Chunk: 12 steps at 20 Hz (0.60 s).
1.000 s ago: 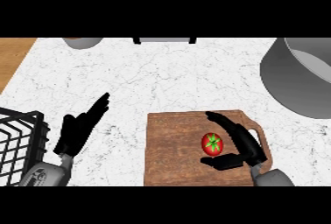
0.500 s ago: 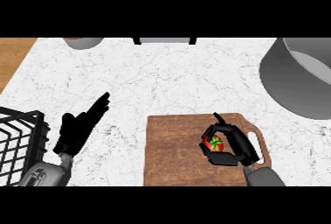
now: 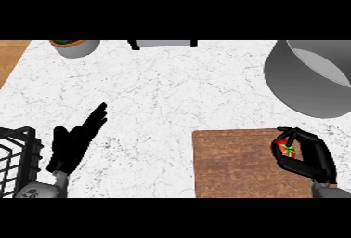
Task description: Pick the tomato from the cutting board and place it in the pot
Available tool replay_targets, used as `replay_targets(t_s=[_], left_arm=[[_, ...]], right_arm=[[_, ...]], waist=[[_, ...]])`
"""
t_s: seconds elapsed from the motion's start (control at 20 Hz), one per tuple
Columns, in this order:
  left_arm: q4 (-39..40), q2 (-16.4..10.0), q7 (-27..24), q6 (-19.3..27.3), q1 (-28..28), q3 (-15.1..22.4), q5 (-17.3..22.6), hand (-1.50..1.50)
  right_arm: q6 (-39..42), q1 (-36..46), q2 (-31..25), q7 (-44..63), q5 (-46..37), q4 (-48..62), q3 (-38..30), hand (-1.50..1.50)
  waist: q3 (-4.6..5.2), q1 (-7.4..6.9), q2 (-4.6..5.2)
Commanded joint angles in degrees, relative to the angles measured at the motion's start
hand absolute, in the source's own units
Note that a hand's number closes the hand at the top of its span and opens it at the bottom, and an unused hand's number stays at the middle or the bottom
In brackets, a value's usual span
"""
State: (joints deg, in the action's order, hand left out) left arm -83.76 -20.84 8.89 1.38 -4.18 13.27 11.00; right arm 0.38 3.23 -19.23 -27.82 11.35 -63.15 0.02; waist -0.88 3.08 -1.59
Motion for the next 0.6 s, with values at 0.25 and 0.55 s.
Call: replay_targets(t_s=[0.25,0.55], left_arm=[[-0.7,3.4,-0.8,0.6,3.0,2.4,-0.1,0.00],[0.6,5.3,-1.0,-0.2,2.4,3.4,-2.0,0.00]], right_arm=[[4.0,-6.2,-19.0,-7.0,9.6,15.8,-23.3,1.50],[0.2,-6.3,-23.1,-9.8,4.7,19.2,-24.2,1.50]], waist=[[0.69,-2.21,1.75],[0.86,-3.09,1.57]])
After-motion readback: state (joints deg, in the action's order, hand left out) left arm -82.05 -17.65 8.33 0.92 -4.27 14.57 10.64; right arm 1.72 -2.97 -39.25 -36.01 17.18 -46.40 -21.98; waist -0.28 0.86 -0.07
